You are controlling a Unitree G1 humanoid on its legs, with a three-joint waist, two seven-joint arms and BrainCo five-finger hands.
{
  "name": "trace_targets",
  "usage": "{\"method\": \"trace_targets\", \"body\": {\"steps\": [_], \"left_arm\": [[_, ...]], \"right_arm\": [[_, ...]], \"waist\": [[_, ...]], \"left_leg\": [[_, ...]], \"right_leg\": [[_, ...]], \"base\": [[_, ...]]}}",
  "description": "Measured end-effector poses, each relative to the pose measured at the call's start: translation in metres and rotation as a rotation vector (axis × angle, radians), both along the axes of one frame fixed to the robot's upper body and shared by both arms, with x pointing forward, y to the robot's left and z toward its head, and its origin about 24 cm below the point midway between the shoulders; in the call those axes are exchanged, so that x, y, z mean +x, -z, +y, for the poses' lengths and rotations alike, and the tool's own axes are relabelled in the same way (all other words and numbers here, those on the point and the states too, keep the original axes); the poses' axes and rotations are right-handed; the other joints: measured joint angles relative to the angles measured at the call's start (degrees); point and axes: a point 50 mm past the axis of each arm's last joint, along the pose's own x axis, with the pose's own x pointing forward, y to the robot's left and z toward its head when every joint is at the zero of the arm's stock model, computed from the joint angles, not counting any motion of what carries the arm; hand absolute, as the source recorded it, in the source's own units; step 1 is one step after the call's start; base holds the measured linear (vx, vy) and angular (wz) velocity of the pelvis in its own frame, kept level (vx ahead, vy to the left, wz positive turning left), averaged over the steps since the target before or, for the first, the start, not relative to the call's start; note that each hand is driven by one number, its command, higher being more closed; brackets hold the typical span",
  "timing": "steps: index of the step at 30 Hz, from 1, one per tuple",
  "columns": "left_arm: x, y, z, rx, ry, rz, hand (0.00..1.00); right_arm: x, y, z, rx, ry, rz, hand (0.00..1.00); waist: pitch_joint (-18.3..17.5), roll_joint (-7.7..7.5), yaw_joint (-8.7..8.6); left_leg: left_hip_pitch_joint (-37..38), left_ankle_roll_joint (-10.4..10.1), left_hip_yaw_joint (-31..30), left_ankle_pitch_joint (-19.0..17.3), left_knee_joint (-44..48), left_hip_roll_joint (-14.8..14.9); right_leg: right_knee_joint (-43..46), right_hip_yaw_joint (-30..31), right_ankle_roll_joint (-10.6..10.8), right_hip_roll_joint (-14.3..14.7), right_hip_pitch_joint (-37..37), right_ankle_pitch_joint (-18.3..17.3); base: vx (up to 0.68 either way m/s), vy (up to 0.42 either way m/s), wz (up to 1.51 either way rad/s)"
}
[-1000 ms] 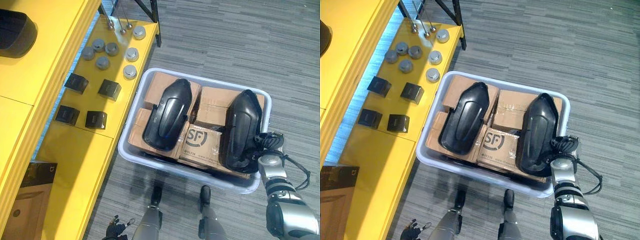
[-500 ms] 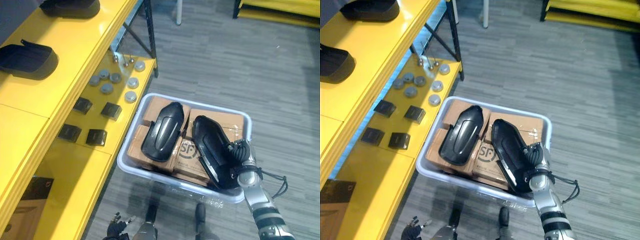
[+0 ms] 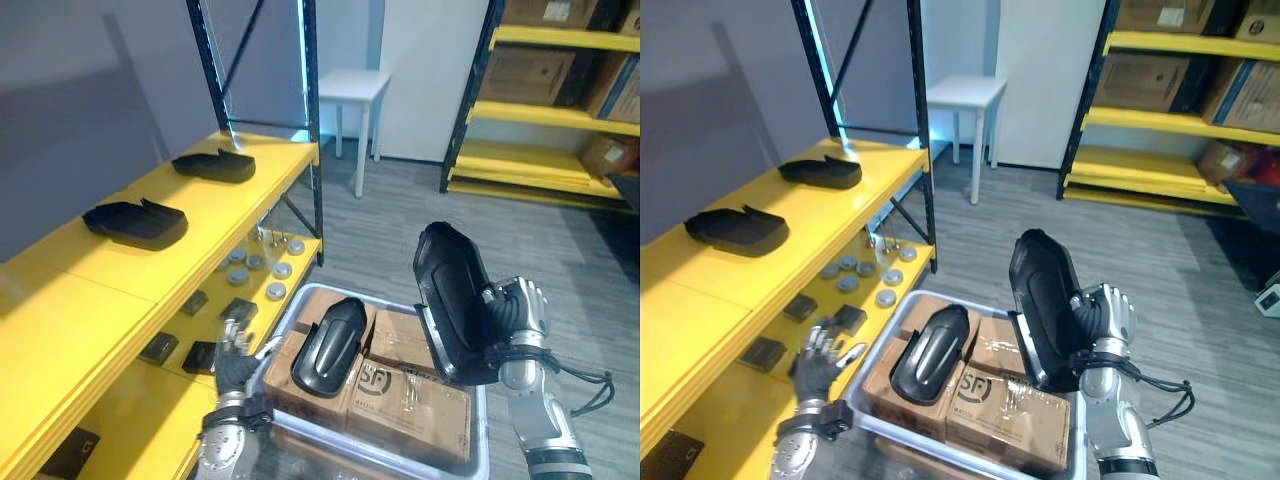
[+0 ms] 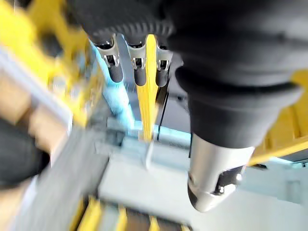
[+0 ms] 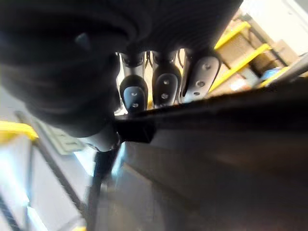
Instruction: Walk over and take plastic housings, then place them on the shelf
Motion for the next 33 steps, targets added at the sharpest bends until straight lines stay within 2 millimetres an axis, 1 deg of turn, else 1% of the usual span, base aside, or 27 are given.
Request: {"method": "trace_targets", "body": {"steps": [2,3,5,7,10,12,15,19,20,21,22,23,27,28,31,33], "left_arm": [[0.009,0.0,-0.026,-0.133,0.15,0.014,0.0],[0.011,0.0,-0.03,-0.16,0.177,0.02,0.0],[0.02,-0.003,-0.044,-0.228,0.253,0.027,0.0],[0.025,-0.001,-0.05,-0.25,0.287,0.047,0.0],[0.029,0.007,-0.051,-0.254,0.302,0.094,0.0],[0.031,0.01,-0.054,-0.237,0.319,0.112,0.0],[0.036,0.013,-0.054,-0.238,0.312,0.136,0.0],[0.043,0.01,-0.057,-0.258,0.316,0.146,0.0],[0.045,0.006,-0.06,-0.279,0.334,0.142,0.0],[0.046,0.004,-0.061,-0.29,0.338,0.14,0.0],[0.048,0.003,-0.061,-0.311,0.33,0.144,0.0],[0.049,0.006,-0.058,-0.334,0.315,0.161,0.0],[0.05,0.008,-0.055,-0.386,0.293,0.186,0.0],[0.05,0.008,-0.054,-0.402,0.287,0.19,1.0],[0.051,0.008,-0.05,-0.468,0.248,0.197,1.0],[0.052,0.007,-0.048,-0.497,0.229,0.197,1.0]], "right_arm": [[0.003,-0.015,0.023,-0.016,-0.077,-0.072,1.0],[0.003,-0.018,0.029,-0.01,-0.093,-0.091,1.0],[0.0,-0.028,0.05,0.011,-0.147,-0.16,1.0],[-0.002,-0.031,0.062,0.017,-0.183,-0.188,1.0],[-0.003,-0.031,0.079,0.016,-0.24,-0.197,1.0],[-0.003,-0.03,0.085,0.02,-0.262,-0.195,1.0],[-0.004,-0.028,0.101,0.006,-0.328,-0.186,1.0],[-0.007,-0.025,0.12,0.001,-0.412,-0.181,1.0],[-0.01,-0.023,0.13,0.015,-0.461,-0.173,1.0],[-0.011,-0.022,0.135,0.014,-0.483,-0.169,1.0],[-0.013,-0.021,0.143,0.012,-0.517,-0.167,1.0],[-0.016,-0.022,0.155,0.026,-0.576,-0.176,1.0],[-0.021,-0.021,0.166,0.054,-0.641,-0.177,1.0],[-0.021,-0.02,0.168,0.053,-0.65,-0.176,1.0],[-0.025,-0.019,0.174,0.078,-0.687,-0.165,1.0],[-0.03,-0.019,0.179,0.088,-0.723,-0.175,1.0]], "waist": [[-1.1,-0.03,-0.41],[-1.5,-0.01,-0.49],[-2.4,-0.05,-0.41],[-3.0,-0.09,-0.43],[-3.9,-0.16,-0.53],[-3.9,-0.19,-0.55],[-4.0,-0.26,-0.76],[-4.1,-0.46,-1.16],[-4.3,-0.78,-1.57],[-4.4,-0.94,-1.65],[-4.5,-1.14,-1.75],[-4.7,-1.39,-1.79],[-5.0,-1.73,-2.08],[-5.0,-1.75,-2.1],[-5.0,-1.78,-2.21],[-5.1,-1.88,-2.24]], "left_leg": [[0.1,-0.2,-0.2,0.7,-1.0,0.1],[0.2,-0.2,-0.2,0.9,-1.3,0.1],[0.5,-0.2,-0.1,1.5,-2.3,0.3],[0.6,-0.3,0.0,1.7,-2.7,0.4],[0.7,-0.3,0.3,1.7,-3.0,0.5],[0.7,-0.4,0.3,1.8,-3.2,0.7],[0.6,-0.5,0.7,1.9,-3.5,1.1],[0.8,-0.5,1.8,1.9,-3.7,1.4],[0.9,-0.5,1.9,1.9,-3.8,1.4],[0.9,-0.5,2.1,1.9,-3.8,1.5],[0.9,-0.6,2.4,1.9,-3.8,1.7],[0.9,-0.6,3.3,1.8,-3.9,2.0],[1.0,-0.7,3.4,1.8,-3.8,2.2],[1.1,-0.7,3.4,1.9,-3.8,2.3],[1.6,-0.9,3.3,1.8,-3.8,2.5],[1.6,-1.0,3.2,1.8,-3.9,2.6]], "right_leg": [[0.1,-0.2,0.0,0.0,-0.2,0.0],[0.1,-0.1,0.0,0.0,-0.4,0.0],[0.2,-0.1,0.0,0.0,-0.7,0.0],[0.2,0.0,0.0,0.1,-0.7,0.0],[0.0,0.3,-0.1,0.2,-0.8,0.0],[-0.1,0.3,-0.2,0.4,-0.9,0.1],[-0.1,1.0,-0.3,0.7,-1.3,0.2],[-0.2,1.9,-0.6,1.0,-1.6,0.4],[-0.2,2.1,-0.7,1.1,-1.8,0.4],[-0.2,2.2,-0.7,1.1,-1.9,0.5],[-0.2,2.7,-0.9,1.3,-2.1,0.6],[-0.3,3.4,-1.2,1.6,-2.6,0.8],[-0.9,3.4,-1.4,1.9,-2.2,1.2],[-1.2,3.4,-1.5,2.0,-1.9,1.4],[-1.7,3.4,-1.6,2.2,-1.2,1.6],[-2.0,3.3,-1.7,2.3,-1.1,1.7]], "base": [[-0.04,-0.014,0.04],[-0.03,-0.019,0.01],[0.0,0.0,0.0],[0.0,-0.002,-0.02],[0.02,-0.003,-0.04],[0.01,-0.005,-0.02],[0.03,-0.012,-0.08],[0.02,-0.003,-0.12],[0.01,0.0,-0.09],[0.0,0.0,-0.12],[0.0,-0.001,-0.26],[-0.01,-0.002,-0.26],[0.0,-0.001,-0.05],[0.0,0.0,0.0],[0.0,0.0,0.0],[0.0,0.0,0.0]]}}
